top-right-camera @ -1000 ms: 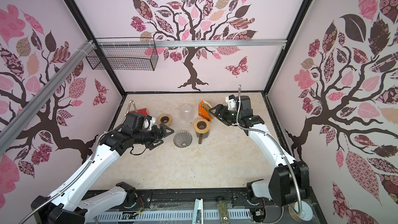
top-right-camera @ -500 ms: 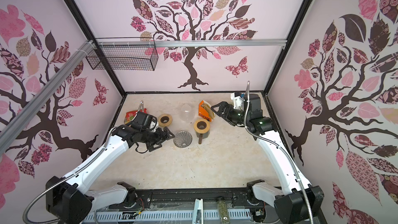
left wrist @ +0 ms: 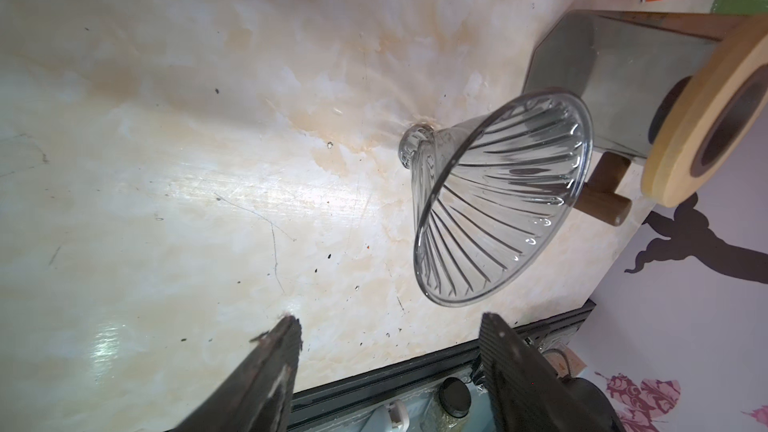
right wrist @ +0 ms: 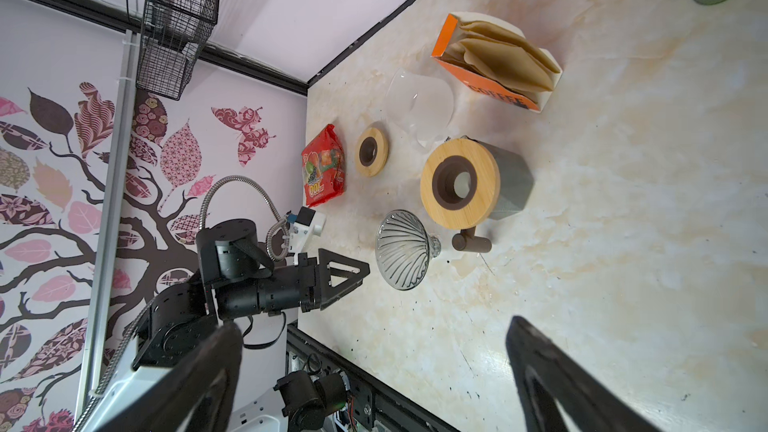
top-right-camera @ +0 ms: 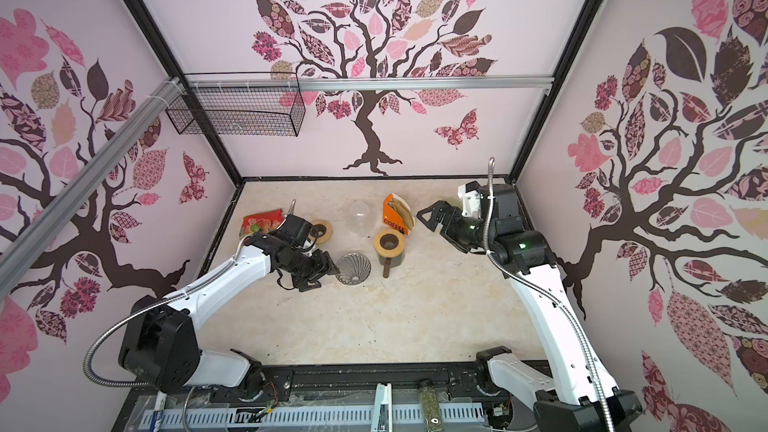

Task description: Place the coffee filter in the dripper

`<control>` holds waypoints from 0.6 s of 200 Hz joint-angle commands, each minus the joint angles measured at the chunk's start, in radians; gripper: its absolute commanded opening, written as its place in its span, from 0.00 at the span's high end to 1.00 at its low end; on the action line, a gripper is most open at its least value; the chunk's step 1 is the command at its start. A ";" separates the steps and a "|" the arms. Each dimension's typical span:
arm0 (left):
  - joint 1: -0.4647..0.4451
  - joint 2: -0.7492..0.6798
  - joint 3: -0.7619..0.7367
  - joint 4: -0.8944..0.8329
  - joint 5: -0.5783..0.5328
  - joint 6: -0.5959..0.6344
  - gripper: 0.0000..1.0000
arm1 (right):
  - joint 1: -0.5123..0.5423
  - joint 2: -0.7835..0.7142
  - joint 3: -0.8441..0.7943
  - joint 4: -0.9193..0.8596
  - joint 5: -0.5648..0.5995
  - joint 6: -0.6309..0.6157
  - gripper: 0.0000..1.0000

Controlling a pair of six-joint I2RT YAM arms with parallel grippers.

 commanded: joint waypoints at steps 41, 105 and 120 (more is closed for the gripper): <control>-0.031 0.084 0.065 0.068 -0.036 -0.016 0.53 | -0.004 -0.117 -0.078 -0.026 -0.067 0.055 0.00; -0.034 0.111 0.064 0.079 -0.053 -0.019 0.73 | -0.004 -0.169 -0.175 0.042 -0.099 0.075 0.00; -0.033 0.115 0.063 0.079 -0.055 -0.018 0.74 | -0.003 -0.172 -0.185 0.052 -0.102 0.076 0.00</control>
